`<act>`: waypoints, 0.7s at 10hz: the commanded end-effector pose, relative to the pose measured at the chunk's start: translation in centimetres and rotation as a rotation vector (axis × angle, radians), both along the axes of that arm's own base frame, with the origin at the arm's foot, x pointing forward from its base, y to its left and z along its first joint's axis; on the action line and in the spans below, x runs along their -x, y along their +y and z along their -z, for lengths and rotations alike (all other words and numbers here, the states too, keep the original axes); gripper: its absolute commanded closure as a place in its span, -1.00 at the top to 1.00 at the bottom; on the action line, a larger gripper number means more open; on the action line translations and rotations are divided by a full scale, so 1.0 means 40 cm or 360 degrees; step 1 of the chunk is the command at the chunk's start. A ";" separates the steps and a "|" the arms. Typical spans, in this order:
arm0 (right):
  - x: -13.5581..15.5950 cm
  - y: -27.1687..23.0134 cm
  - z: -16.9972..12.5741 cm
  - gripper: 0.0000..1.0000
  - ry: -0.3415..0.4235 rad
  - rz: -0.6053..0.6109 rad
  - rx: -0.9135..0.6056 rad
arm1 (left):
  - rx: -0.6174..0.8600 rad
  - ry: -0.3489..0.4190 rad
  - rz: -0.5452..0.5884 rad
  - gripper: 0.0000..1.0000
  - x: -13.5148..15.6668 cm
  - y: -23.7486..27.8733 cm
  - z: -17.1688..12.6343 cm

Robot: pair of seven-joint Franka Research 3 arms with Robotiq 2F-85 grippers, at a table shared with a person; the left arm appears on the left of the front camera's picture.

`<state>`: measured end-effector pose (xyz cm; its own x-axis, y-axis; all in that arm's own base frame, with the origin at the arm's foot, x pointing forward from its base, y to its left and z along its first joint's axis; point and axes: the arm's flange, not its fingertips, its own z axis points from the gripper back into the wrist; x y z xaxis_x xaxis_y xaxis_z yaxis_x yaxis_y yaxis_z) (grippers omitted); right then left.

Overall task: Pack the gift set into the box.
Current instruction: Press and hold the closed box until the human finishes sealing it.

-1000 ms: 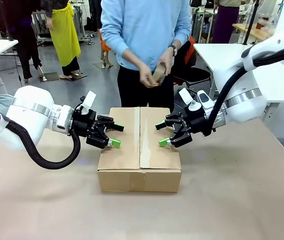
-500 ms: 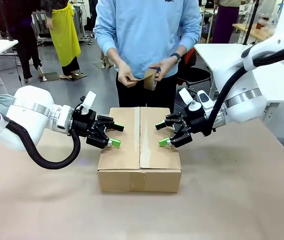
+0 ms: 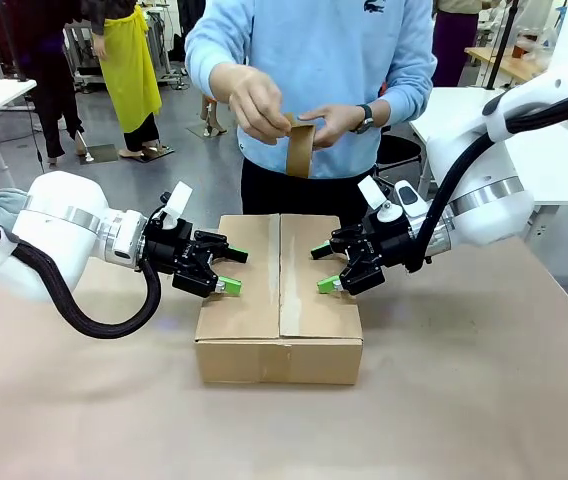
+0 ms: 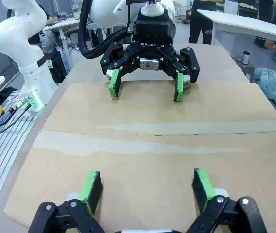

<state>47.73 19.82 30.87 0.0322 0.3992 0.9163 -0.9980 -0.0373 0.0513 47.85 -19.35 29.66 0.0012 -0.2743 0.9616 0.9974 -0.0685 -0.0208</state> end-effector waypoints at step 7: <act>0.002 0.003 0.001 1.00 -0.0027 -0.0013 0.0001 | 0.0001 0.0015 0.0000 1.00 0.004 0.003 0.007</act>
